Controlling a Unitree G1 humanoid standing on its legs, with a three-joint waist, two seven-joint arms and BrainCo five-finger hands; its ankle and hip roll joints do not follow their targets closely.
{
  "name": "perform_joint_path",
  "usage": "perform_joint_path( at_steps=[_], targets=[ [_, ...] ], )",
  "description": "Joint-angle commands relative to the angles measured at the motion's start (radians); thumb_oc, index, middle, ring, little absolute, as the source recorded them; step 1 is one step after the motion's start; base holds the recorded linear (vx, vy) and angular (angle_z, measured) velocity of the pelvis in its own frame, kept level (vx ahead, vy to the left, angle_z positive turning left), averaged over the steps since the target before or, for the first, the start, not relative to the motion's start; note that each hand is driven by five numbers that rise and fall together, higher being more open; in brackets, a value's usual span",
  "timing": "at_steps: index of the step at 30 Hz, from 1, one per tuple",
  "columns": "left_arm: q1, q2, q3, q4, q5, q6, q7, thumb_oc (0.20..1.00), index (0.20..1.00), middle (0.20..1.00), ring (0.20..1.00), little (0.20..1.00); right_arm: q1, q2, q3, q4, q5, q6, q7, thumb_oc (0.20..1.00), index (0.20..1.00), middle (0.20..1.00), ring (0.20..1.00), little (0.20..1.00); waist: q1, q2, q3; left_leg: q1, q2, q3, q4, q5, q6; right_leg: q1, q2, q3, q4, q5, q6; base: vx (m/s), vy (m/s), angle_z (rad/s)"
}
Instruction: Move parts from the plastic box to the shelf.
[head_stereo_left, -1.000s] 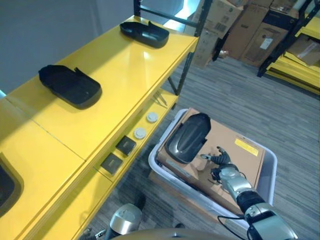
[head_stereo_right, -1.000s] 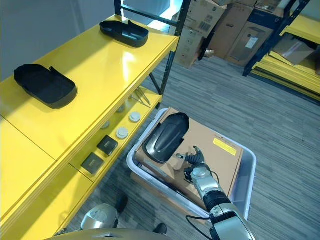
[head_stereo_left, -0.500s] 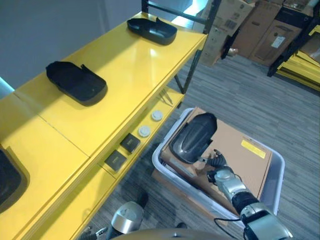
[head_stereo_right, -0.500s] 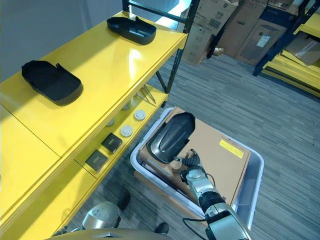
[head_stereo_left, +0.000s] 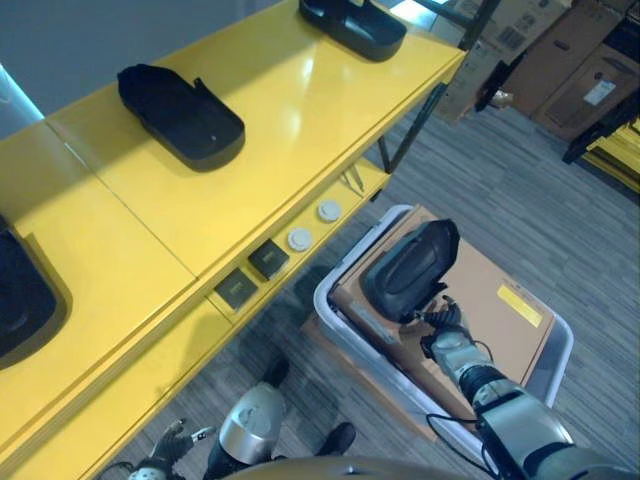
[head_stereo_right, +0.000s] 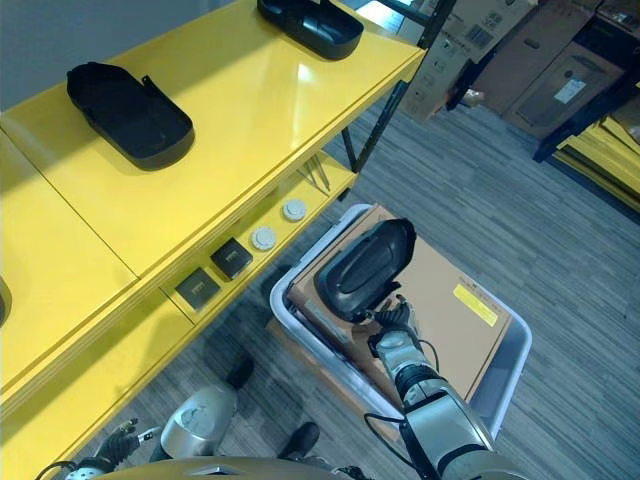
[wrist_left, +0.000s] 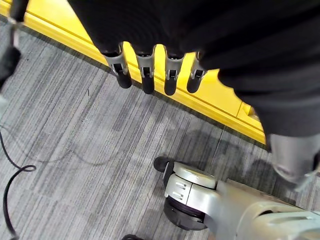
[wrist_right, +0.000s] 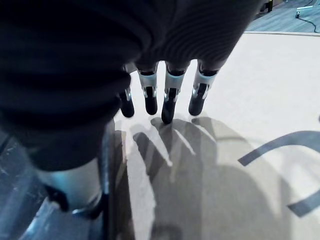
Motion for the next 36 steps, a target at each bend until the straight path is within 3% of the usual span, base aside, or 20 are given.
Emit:
perform_joint_path(
  at_steps=[1,12,14,17,21,23,26,31,33,36],
  targets=[
    [-0.010,0.007,-0.044,0.021,-0.036,-0.023,-0.001,1.000,1.000,1.000,1.000,1.000,0.083,-0.042,0.046,0.044,0.090,0.029,0.030,0.200,0.200,0.200,0.200,0.200,-0.003,0.063,-0.006,0.002,0.022,0.045,-0.019,-0.065,0.027,-0.068,-0.027,0.034,0.067,0.007,0.059,-0.01,-0.031,0.02],
    [-0.005,0.009,-0.036,0.004,-0.019,-0.053,0.001,1.000,1.000,1.000,1.000,1.000,0.110,-0.055,0.014,0.014,0.132,-0.001,0.034,0.200,0.200,0.200,0.200,0.200,-0.019,0.057,-0.032,0.021,0.029,0.057,-0.021,-0.073,0.023,-0.057,-0.021,0.050,0.056,0.005,0.057,0.02,-0.036,-0.02],
    [0.001,0.001,-0.030,-0.011,-0.054,-0.090,-0.030,1.000,1.000,1.000,1.000,1.000,0.132,-0.057,-0.001,-0.005,0.145,-0.001,0.027,0.203,0.203,0.203,0.203,0.203,-0.029,0.062,-0.056,0.043,0.035,0.065,-0.024,-0.079,0.021,-0.040,-0.021,0.057,0.050,0.001,0.055,0.08,-0.072,-0.18],
    [0.007,-0.007,-0.020,-0.045,-0.073,-0.115,-0.052,1.000,1.000,1.000,1.000,1.000,0.157,-0.054,-0.014,-0.020,0.147,-0.012,0.015,0.269,0.269,0.269,0.269,0.269,-0.036,0.064,-0.081,0.061,0.038,0.071,-0.029,-0.083,0.019,-0.026,-0.020,0.061,0.043,-0.001,0.053,0.07,-0.050,-0.06],
    [0.002,-0.003,-0.002,-0.153,-0.097,-0.118,-0.096,1.000,1.000,1.000,1.000,1.000,0.183,-0.059,-0.037,-0.063,0.151,-0.010,0.001,0.285,0.285,0.285,0.285,0.285,-0.047,0.066,-0.111,0.089,0.046,0.083,-0.036,-0.087,0.014,-0.009,-0.019,0.068,0.038,-0.004,0.050,0.05,-0.057,-0.11],
    [-0.001,0.002,0.011,-0.234,-0.155,-0.100,-0.134,1.000,1.000,1.000,1.000,1.000,0.198,-0.064,-0.047,-0.101,0.150,-0.010,-0.017,0.256,0.256,0.256,0.256,0.256,-0.055,0.069,-0.123,0.105,0.051,0.090,-0.043,-0.087,0.011,-0.001,-0.018,0.074,0.036,-0.005,0.049,0.03,-0.050,-0.10],
    [-0.006,0.018,0.032,-0.415,-0.255,-0.008,-0.180,1.000,1.000,1.000,1.000,1.000,0.225,-0.078,-0.070,-0.188,0.144,0.014,-0.041,0.200,0.200,0.200,0.200,0.200,-0.072,0.074,-0.141,0.132,0.058,0.103,-0.050,-0.088,0.009,0.012,-0.017,0.087,0.033,-0.006,0.044,0.04,-0.044,-0.07],
    [-0.028,0.054,0.063,-0.622,-0.348,0.077,-0.235,1.000,1.000,1.000,1.000,1.000,0.259,-0.104,-0.103,-0.277,0.122,0.008,-0.040,0.200,0.200,0.200,0.200,0.200,-0.100,0.082,-0.158,0.161,0.069,0.130,-0.047,-0.094,0.008,0.023,-0.014,0.112,0.040,-0.009,0.037,0.03,-0.028,-0.17],
    [-0.065,0.054,0.072,-0.708,-0.447,0.151,-0.259,1.000,1.000,1.000,1.000,1.000,0.274,-0.118,-0.102,-0.339,0.104,-0.004,-0.027,0.200,0.200,0.200,0.200,0.200,-0.131,0.087,-0.171,0.178,0.078,0.164,-0.044,-0.096,0.008,0.026,-0.010,0.133,0.045,-0.011,0.032,0.06,-0.005,-0.22],
    [-0.113,0.031,0.049,-0.742,-0.531,0.211,-0.260,1.000,1.000,1.000,1.000,1.000,0.277,-0.119,-0.098,-0.392,0.102,-0.026,-0.008,0.200,0.200,0.200,0.200,0.200,-0.163,0.086,-0.183,0.187,0.084,0.197,-0.041,-0.097,0.007,0.023,-0.005,0.152,0.049,-0.013,0.029,0.02,-0.004,-0.32]
  ],
)
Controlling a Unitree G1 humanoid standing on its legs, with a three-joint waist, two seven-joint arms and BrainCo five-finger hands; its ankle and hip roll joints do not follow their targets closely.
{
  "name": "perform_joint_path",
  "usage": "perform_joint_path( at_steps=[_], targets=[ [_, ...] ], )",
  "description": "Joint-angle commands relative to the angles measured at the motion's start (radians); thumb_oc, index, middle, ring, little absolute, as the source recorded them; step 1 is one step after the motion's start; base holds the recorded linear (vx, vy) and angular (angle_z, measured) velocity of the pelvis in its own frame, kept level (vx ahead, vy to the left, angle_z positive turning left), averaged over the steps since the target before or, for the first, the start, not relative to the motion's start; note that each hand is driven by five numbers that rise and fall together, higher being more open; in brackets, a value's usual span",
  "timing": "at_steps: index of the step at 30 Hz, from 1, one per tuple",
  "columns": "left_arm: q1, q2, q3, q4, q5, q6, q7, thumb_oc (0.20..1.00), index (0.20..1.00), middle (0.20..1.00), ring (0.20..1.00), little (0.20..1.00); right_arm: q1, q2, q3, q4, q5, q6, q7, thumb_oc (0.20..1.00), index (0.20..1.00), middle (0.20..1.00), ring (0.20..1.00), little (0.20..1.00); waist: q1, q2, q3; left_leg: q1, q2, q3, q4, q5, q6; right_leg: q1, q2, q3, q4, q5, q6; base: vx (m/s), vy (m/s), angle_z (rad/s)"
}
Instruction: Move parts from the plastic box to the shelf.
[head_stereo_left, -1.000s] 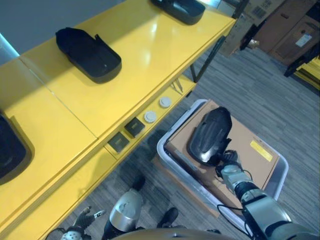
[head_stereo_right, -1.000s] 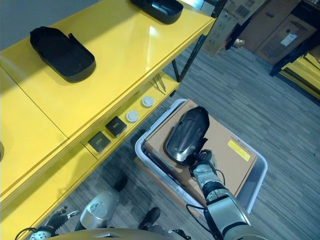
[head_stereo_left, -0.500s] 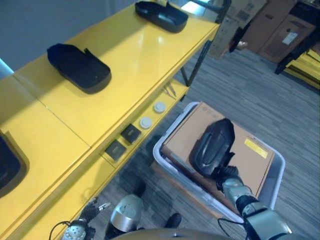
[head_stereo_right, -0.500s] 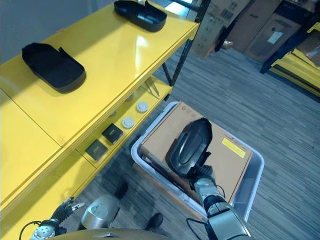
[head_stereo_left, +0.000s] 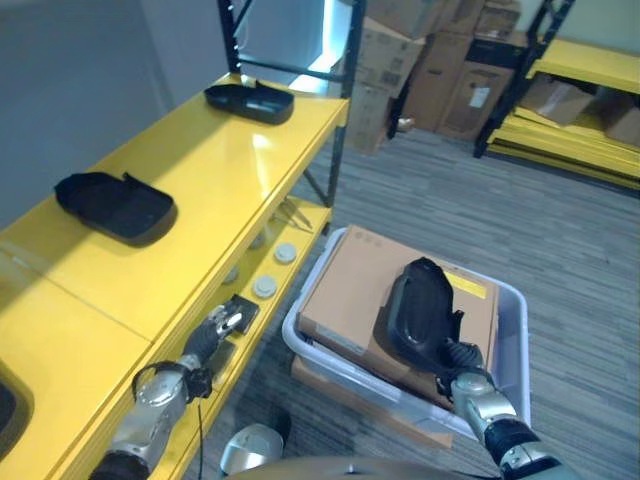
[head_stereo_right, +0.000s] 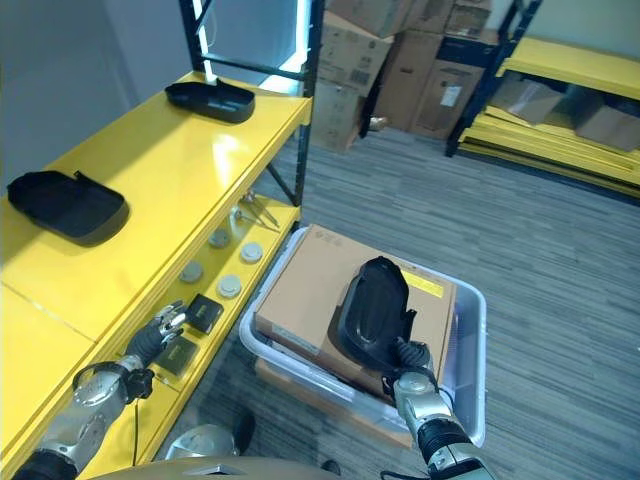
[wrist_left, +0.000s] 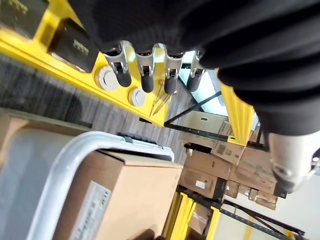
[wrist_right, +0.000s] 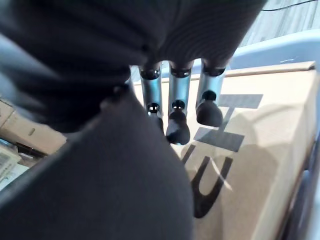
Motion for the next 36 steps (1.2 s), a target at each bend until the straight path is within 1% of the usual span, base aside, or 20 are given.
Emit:
perform_joint_path(
  at_steps=[1,3,4,8,9,10,12,15,17,18,20,23,25,29,30,32,36],
  targets=[
    [-0.059,-0.013,-0.057,0.007,-0.090,0.038,-0.004,1.000,1.000,1.000,1.000,1.000,-0.050,-0.079,0.021,-0.051,-0.033,-0.059,-0.004,0.200,0.200,0.200,0.200,0.200,0.015,0.008,-0.045,-0.015,0.052,0.074,0.056,-0.095,-0.004,-0.079,-0.005,0.022,0.050,-0.015,0.038,0.01,0.005,-0.19],
    [-0.094,-0.020,-0.075,0.010,-0.106,0.049,0.014,1.000,1.000,1.000,1.000,1.000,-0.063,-0.081,0.031,-0.085,-0.028,-0.056,0.007,0.200,0.200,0.200,0.200,0.200,-0.001,0.007,-0.048,-0.011,0.054,0.089,0.059,-0.097,-0.005,-0.082,-0.005,0.033,0.054,-0.016,0.038,0.01,0.006,-0.13],
    [-0.118,-0.026,-0.080,0.013,-0.121,0.074,0.023,1.000,1.000,1.000,1.000,1.000,-0.073,-0.085,0.036,-0.108,-0.030,-0.051,0.016,0.200,0.200,0.200,0.200,0.200,-0.010,0.007,-0.049,-0.009,0.054,0.096,0.059,-0.096,-0.005,-0.083,-0.004,0.040,0.055,-0.016,0.037,0.00,0.004,-0.20],
    [-0.118,-0.026,-0.080,0.013,-0.121,0.074,0.023,1.000,1.000,1.000,1.000,1.000,-0.073,-0.085,0.035,-0.109,-0.030,-0.051,0.016,0.200,0.200,0.200,0.200,0.200,-0.010,0.007,-0.049,-0.008,0.055,0.096,0.059,-0.096,-0.005,-0.083,-0.004,0.040,0.055,-0.016,0.037,0.00,0.001,-0.09],
    [-0.142,-0.029,-0.083,0.017,-0.133,0.083,0.033,1.000,1.000,1.000,1.000,1.000,-0.082,-0.089,0.042,-0.137,-0.034,-0.049,0.022,0.200,0.200,0.200,0.200,0.200,-0.020,0.007,-0.052,-0.005,0.055,0.103,0.059,-0.096,-0.005,-0.084,-0.003,0.046,0.057,-0.015,0.037,0.05,0.037,0.01],
    [-0.256,-0.032,-0.079,0.002,-0.159,0.152,0.095,1.000,1.000,1.000,1.000,1.000,-0.148,-0.106,0.077,-0.258,-0.046,-0.022,0.047,0.200,0.200,0.200,0.200,0.200,-0.054,0.012,-0.059,0.010,0.057,0.128,0.057,-0.095,-0.005,-0.085,0.002,0.073,0.061,-0.016,0.037,0.05,0.040,0.00],
    [-0.302,-0.037,-0.084,0.004,-0.157,0.173,0.121,1.000,1.000,1.000,1.000,1.000,-0.183,-0.107,0.092,-0.285,-0.044,-0.023,0.061,0.200,0.200,0.200,0.200,0.200,-0.063,0.013,-0.062,0.012,0.057,0.134,0.057,-0.096,-0.005,-0.086,0.004,0.080,0.062,-0.016,0.038,0.04,0.021,-0.17],
    [-0.380,-0.063,-0.099,0.056,-0.169,0.198,0.169,1.000,1.000,1.000,1.000,1.000,-0.265,-0.093,0.132,-0.309,-0.050,-0.021,0.086,0.200,0.200,0.200,0.200,0.200,-0.077,0.014,-0.068,0.017,0.057,0.144,0.056,-0.096,-0.005,-0.088,0.007,0.090,0.064,-0.018,0.039,0.03,0.003,-0.37],
    [-0.421,-0.084,-0.110,0.093,-0.180,0.201,0.198,1.000,1.000,1.000,1.000,1.000,-0.319,-0.082,0.159,-0.324,-0.043,-0.006,0.099,0.200,0.200,0.200,0.200,0.200,-0.083,0.013,-0.071,0.019,0.056,0.147,0.056,-0.096,-0.005,-0.089,0.009,0.095,0.064,-0.017,0.039,0.03,-0.001,-0.11],
    [-0.459,-0.105,-0.122,0.140,-0.185,0.197,0.212,1.000,1.000,1.000,1.000,1.000,-0.374,-0.066,0.190,-0.331,-0.042,0.021,0.100,0.200,0.200,0.200,0.200,0.200,-0.087,0.012,-0.074,0.021,0.056,0.150,0.054,-0.096,-0.006,-0.091,0.010,0.097,0.065,-0.019,0.040,0.02,0.000,-0.10],
    [-0.484,-0.122,-0.126,0.162,-0.198,0.203,0.225,1.000,1.000,1.000,1.000,1.000,-0.411,-0.057,0.208,-0.336,-0.042,0.041,0.108,0.200,0.200,0.200,0.200,0.200,-0.090,0.012,-0.076,0.022,0.055,0.150,0.051,-0.095,-0.007,-0.091,0.011,0.098,0.064,-0.019,0.040,0.02,0.000,-0.10],
    [-0.535,-0.151,-0.128,0.199,-0.233,0.196,0.244,1.000,1.000,1.000,1.000,1.000,-0.464,-0.038,0.246,-0.328,-0.051,0.054,0.126,0.200,0.200,0.200,0.200,0.200,-0.094,0.010,-0.080,0.024,0.054,0.151,0.048,-0.094,-0.008,-0.091,0.013,0.096,0.064,-0.020,0.041,0.01,0.000,-0.04],
    [-0.559,-0.157,-0.126,0.206,-0.247,0.182,0.263,1.000,1.000,1.000,1.000,1.000,-0.478,-0.029,0.262,-0.319,-0.057,0.056,0.134,0.200,0.200,0.200,0.200,0.200,-0.095,0.009,-0.081,0.024,0.052,0.151,0.047,-0.094,-0.009,-0.090,0.013,0.095,0.063,-0.020,0.043,0.00,0.000,0.00],
    [-0.595,-0.154,-0.119,0.230,-0.260,0.172,0.260,1.000,1.000,1.000,1.000,1.000,-0.488,-0.025,0.280,-0.307,-0.056,0.061,0.154,0.200,0.200,0.200,0.200,0.200,-0.099,0.006,-0.083,0.026,0.052,0.151,0.046,-0.095,-0.011,-0.090,0.013,0.091,0.064,-0.020,0.046,0.00,0.000,0.00],
    [-0.614,-0.152,-0.116,0.244,-0.268,0.151,0.251,1.000,1.000,1.000,1.000,1.000,-0.487,-0.019,0.286,-0.298,-0.062,0.068,0.172,0.200,0.200,0.200,0.200,0.200,-0.102,0.006,-0.084,0.027,0.051,0.150,0.044,-0.095,-0.011,-0.089,0.013,0.088,0.063,-0.021,0.047,0.00,0.000,0.00],
    [-0.625,-0.155,-0.113,0.243,-0.286,0.129,0.259,1.000,1.000,1.000,1.000,1.000,-0.486,-0.016,0.289,-0.295,-0.072,0.079,0.182,0.200,0.200,0.200,0.200,0.200,-0.104,0.006,-0.083,0.029,0.050,0.149,0.042,-0.096,-0.012,-0.089,0.013,0.088,0.063,-0.022,0.047,0.00,0.000,-0.02],
    [-0.635,-0.155,-0.104,0.232,-0.312,0.105,0.259,1.000,1.000,1.000,1.000,1.000,-0.474,-0.008,0.293,-0.287,-0.082,0.086,0.187,0.200,0.200,0.200,0.200,0.200,-0.106,0.005,-0.083,0.030,0.049,0.147,0.041,-0.097,-0.013,-0.086,0.014,0.086,0.062,-0.024,0.048,0.00,0.000,-0.01]
  ],
)
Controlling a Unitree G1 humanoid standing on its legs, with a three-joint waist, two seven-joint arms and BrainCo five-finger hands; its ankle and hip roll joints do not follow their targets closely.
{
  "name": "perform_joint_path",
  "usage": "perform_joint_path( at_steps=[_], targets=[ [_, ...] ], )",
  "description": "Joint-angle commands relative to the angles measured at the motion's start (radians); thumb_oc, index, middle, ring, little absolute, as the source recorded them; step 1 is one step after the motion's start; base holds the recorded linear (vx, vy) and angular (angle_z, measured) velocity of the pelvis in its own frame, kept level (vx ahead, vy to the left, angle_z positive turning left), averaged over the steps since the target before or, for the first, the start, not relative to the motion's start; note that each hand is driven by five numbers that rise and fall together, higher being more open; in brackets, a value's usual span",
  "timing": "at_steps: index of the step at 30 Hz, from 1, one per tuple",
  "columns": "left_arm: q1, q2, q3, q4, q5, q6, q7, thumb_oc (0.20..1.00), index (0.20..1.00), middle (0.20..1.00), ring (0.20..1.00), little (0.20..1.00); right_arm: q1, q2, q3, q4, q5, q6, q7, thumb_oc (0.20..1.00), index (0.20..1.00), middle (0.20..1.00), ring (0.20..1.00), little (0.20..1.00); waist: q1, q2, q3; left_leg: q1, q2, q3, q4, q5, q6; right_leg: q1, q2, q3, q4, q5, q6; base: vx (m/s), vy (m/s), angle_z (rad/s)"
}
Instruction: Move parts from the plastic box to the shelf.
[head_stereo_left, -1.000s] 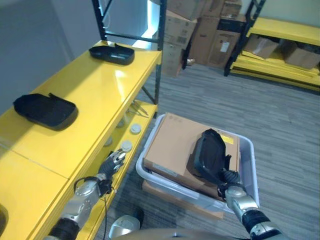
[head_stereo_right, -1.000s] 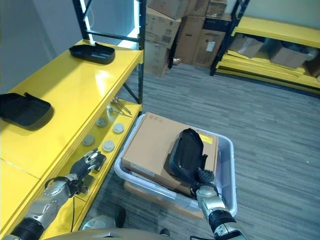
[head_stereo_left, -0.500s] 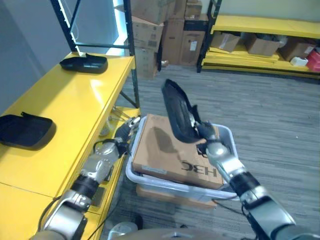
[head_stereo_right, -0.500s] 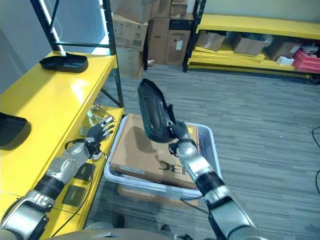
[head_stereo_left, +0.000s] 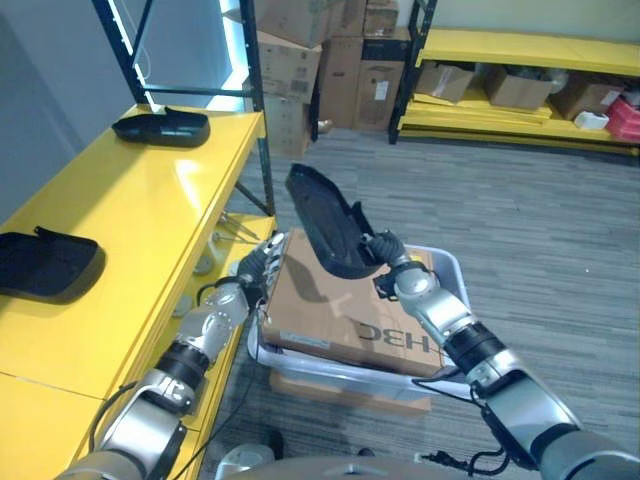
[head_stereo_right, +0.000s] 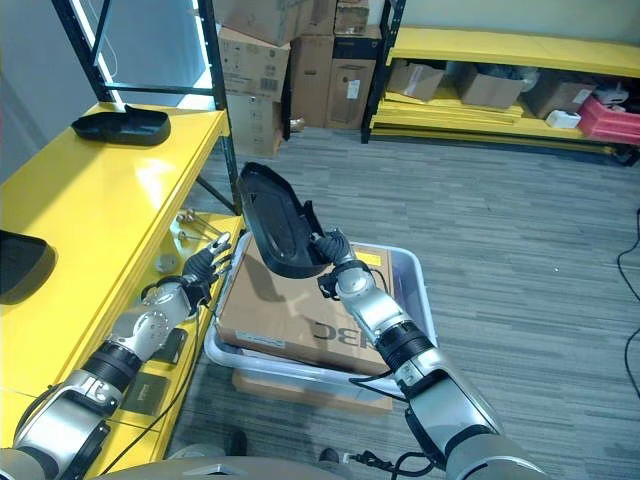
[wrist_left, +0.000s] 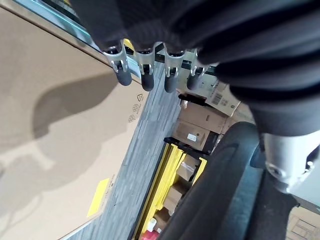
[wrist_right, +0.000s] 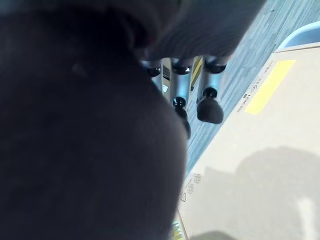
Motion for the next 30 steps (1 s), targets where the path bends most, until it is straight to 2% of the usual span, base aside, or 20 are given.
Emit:
perform_joint_path(
  at_steps=[1,9,14,21,30],
  targets=[
    [-0.119,-0.010,0.006,0.058,-0.054,-0.094,-0.020,1.000,1.000,1.000,1.000,1.000,-0.036,0.002,0.016,0.016,-0.045,-0.042,0.006,0.200,0.200,0.200,0.200,0.200,0.027,-0.007,-0.066,-0.024,0.021,0.041,0.071,-0.104,-0.016,-0.059,-0.004,-0.020,0.061,-0.050,0.055,0.00,0.000,0.00],
    [-0.120,-0.014,-0.029,0.003,-0.051,-0.074,-0.071,1.000,1.000,1.000,1.000,1.000,-0.009,0.001,0.007,0.024,-0.056,-0.057,0.022,0.200,0.200,0.200,0.200,0.200,0.019,-0.006,-0.062,-0.021,0.017,0.036,0.065,-0.105,-0.014,-0.061,-0.001,-0.021,0.065,-0.051,0.055,0.00,0.000,0.00],
    [-0.127,-0.037,-0.083,-0.032,-0.046,-0.030,-0.075,1.000,1.000,1.000,1.000,1.000,-0.007,0.007,0.013,0.033,-0.062,-0.063,0.028,0.200,0.200,0.200,0.200,0.200,0.009,-0.006,-0.061,-0.014,0.016,0.039,0.057,-0.104,-0.013,-0.060,0.002,-0.015,0.063,-0.051,0.055,0.00,0.000,0.00],
    [-0.143,-0.060,-0.149,-0.029,0.039,0.017,-0.057,1.000,1.000,1.000,1.000,1.000,-0.032,0.010,0.018,0.034,-0.050,-0.045,0.036,0.200,0.200,0.200,0.200,0.200,-0.005,-0.007,-0.062,-0.008,0.017,0.045,0.053,-0.105,-0.011,-0.063,0.006,-0.005,0.063,-0.050,0.056,-0.01,-0.009,-0.04],
    [-0.167,-0.077,-0.210,-0.037,0.095,0.041,-0.057,1.000,1.000,1.000,1.000,1.000,-0.048,0.037,0.044,0.054,-0.054,-0.030,0.062,0.200,0.200,0.200,0.200,0.200,-0.011,-0.003,-0.065,-0.002,0.015,0.048,0.048,-0.105,-0.008,-0.063,0.007,0.000,0.064,-0.049,0.057,0.00,-0.002,-0.05]
  ],
)
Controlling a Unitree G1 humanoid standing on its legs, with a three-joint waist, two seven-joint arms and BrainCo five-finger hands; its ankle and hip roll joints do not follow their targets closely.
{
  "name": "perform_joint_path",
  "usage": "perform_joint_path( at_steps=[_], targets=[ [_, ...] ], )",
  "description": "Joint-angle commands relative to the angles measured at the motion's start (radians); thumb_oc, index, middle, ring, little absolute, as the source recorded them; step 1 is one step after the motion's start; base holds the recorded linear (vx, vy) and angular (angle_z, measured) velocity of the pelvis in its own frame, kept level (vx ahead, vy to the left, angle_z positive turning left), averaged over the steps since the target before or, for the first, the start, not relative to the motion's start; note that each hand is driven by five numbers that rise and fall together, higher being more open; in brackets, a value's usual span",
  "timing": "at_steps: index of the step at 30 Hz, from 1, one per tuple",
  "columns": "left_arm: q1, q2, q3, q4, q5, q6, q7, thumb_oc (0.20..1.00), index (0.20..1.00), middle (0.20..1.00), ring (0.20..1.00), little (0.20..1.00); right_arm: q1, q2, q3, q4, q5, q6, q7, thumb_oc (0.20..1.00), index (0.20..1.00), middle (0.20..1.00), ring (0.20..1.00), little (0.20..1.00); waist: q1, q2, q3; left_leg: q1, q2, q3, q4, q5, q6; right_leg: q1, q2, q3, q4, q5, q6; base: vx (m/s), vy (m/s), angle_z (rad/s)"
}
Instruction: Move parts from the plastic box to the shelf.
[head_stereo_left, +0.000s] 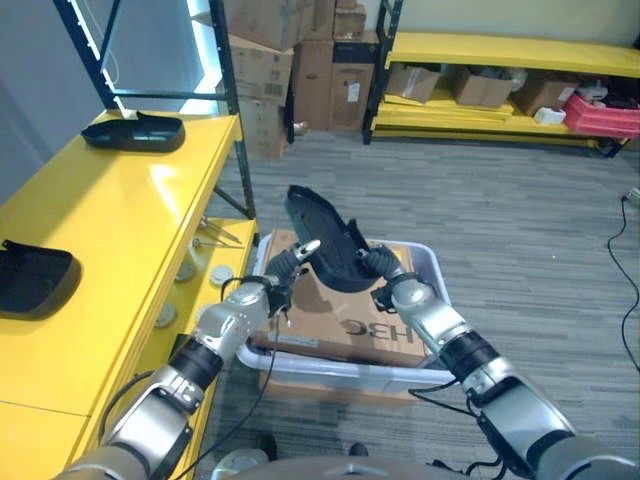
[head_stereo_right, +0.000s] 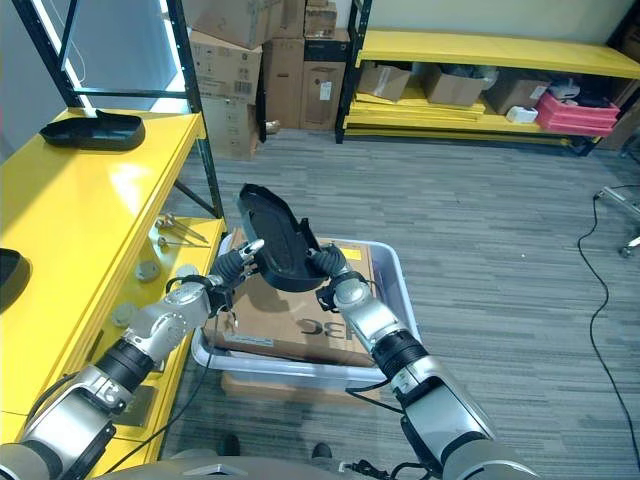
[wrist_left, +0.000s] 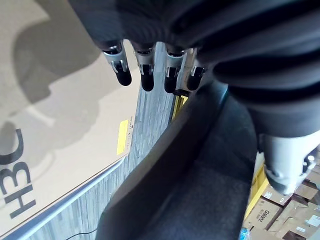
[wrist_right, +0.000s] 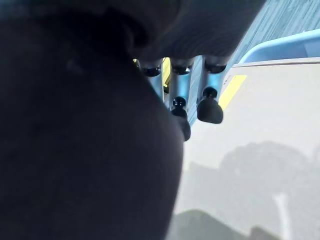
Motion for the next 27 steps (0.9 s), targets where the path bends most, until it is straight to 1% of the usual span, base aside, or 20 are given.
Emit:
perform_joint_path(
  at_steps=[1,6,8,9,13,15,16,17,18,19,22,25,27],
  targets=[
    [-0.128,-0.059,-0.062,0.051,0.039,-0.022,-0.013,1.000,1.000,1.000,1.000,1.000,-0.085,0.006,0.036,0.021,-0.016,-0.043,0.009,0.200,0.200,0.200,0.200,0.200,0.031,0.022,-0.057,-0.004,0.012,0.017,0.049,-0.105,-0.008,-0.046,0.006,-0.030,0.064,-0.063,0.057,0.00,0.000,0.00],
    [-0.136,-0.070,-0.084,0.031,0.023,-0.022,0.005,1.000,1.000,1.000,1.000,1.000,-0.096,0.041,0.070,0.026,-0.025,-0.029,0.026,0.200,0.200,0.200,0.200,0.200,0.033,0.025,-0.057,-0.004,0.012,0.013,0.048,-0.104,-0.009,-0.046,0.006,-0.030,0.065,-0.062,0.056,0.00,0.000,0.00],
    [-0.136,-0.072,-0.088,0.022,0.023,-0.019,0.011,1.000,1.000,1.000,1.000,1.000,-0.100,0.054,0.082,0.026,-0.042,-0.029,0.048,0.200,0.200,0.200,0.200,0.200,0.036,0.026,-0.057,-0.006,0.010,0.011,0.049,-0.105,-0.008,-0.046,0.006,-0.031,0.064,-0.064,0.055,0.00,0.000,0.00],
    [-0.133,-0.074,-0.094,0.018,0.039,-0.021,0.013,1.000,1.000,1.000,1.000,1.000,-0.101,0.067,0.104,0.018,-0.059,-0.024,0.066,0.200,0.200,0.200,0.200,0.200,0.039,0.027,-0.056,-0.006,0.010,0.008,0.049,-0.104,-0.009,-0.045,0.005,-0.034,0.064,-0.064,0.055,0.00,0.000,0.00],
    [-0.121,-0.068,-0.100,0.010,0.064,-0.023,0.014,1.000,1.000,1.000,1.000,1.000,-0.087,0.086,0.132,0.002,-0.085,-0.021,0.078,0.200,0.200,0.200,0.200,0.200,0.046,0.028,-0.056,-0.004,0.007,0.002,0.046,-0.103,-0.009,-0.042,0.004,-0.038,0.062,-0.064,0.055,0.00,0.000,0.00],
    [-0.116,-0.067,-0.100,0.011,0.076,-0.029,0.013,1.000,1.000,1.000,1.000,1.000,-0.084,0.091,0.139,-0.001,-0.089,-0.015,0.075,0.200,0.200,0.200,0.200,0.200,0.048,0.028,-0.055,-0.006,0.006,0.000,0.047,-0.102,-0.009,-0.042,0.003,-0.041,0.062,-0.064,0.055,0.00,0.000,0.00],
    [-0.113,-0.062,-0.098,0.010,0.088,-0.049,0.016,1.000,1.000,1.000,1.000,1.000,-0.081,0.091,0.146,0.000,-0.091,-0.013,0.071,0.200,0.200,0.200,0.200,0.200,0.050,0.028,-0.055,-0.006,0.006,-0.001,0.046,-0.101,-0.009,-0.040,0.003,-0.042,0.062,-0.064,0.055,0.00,0.000,0.00],
    [-0.113,-0.062,-0.098,0.010,0.088,-0.050,0.016,1.000,1.000,1.000,1.000,1.000,-0.081,0.091,0.146,0.000,-0.091,-0.013,0.071,0.200,0.200,0.200,0.200,0.200,0.050,0.028,-0.055,-0.006,0.006,-0.002,0.046,-0.101,-0.009,-0.040,0.003,-0.042,0.061,-0.064,0.055,0.00,0.000,0.00],
    [-0.111,-0.058,-0.096,0.006,0.093,-0.063,0.018,0.467,0.467,0.467,0.467,0.467,-0.079,0.088,0.148,-0.004,-0.088,-0.012,0.069,0.200,0.200,0.200,0.200,0.200,0.051,0.028,-0.054,-0.006,0.006,-0.002,0.046,-0.101,-0.010,-0.040,0.002,-0.043,0.062,-0.064,0.055,0.00,0.000,0.00],
    [-0.111,-0.047,-0.089,0.000,0.086,-0.079,0.023,0.200,0.200,0.200,0.200,0.200,-0.078,0.083,0.148,-0.009,-0.083,-0.009,0.064,0.200,0.200,0.200,0.200,0.200,0.053,0.028,-0.052,-0.005,0.005,-0.006,0.046,-0.101,-0.010,-0.038,0.002,-0.044,0.062,-0.064,0.057,0.00,0.000,0.00],
    [-0.103,-0.026,-0.076,-0.029,0.097,-0.080,0.004,0.200,0.200,0.200,0.200,0.200,-0.073,0.074,0.149,-0.017,-0.075,-0.003,0.046,0.200,0.200,0.200,0.200,0.200,0.062,0.030,-0.047,-0.005,0.005,-0.011,0.045,-0.098,-0.010,-0.036,0.001,-0.050,0.063,-0.063,0.056,0.00,0.000,0.00],
    [-0.096,-0.017,-0.073,-0.040,0.105,-0.068,0.004,0.200,0.200,0.200,0.200,0.200,-0.066,0.064,0.144,-0.018,-0.068,-0.004,0.041,0.200,0.200,0.200,0.200,0.200,0.065,0.029,-0.046,-0.005,0.004,-0.014,0.044,-0.097,-0.010,-0.034,0.001,-0.053,0.062,-0.063,0.055,0.00,0.000,0.00],
    [-0.089,-0.015,-0.071,-0.041,0.109,-0.071,0.008,0.200,0.200,0.200,0.200,0.200,-0.059,0.056,0.141,-0.014,-0.064,-0.010,0.040,0.200,0.200,0.200,0.200,0.200,0.065,0.028,-0.046,-0.005,0.004,-0.014,0.044,-0.098,-0.009,-0.034,0.001,-0.053,0.062,-0.063,0.055,0.00,0.000,0.00]
  ],
)
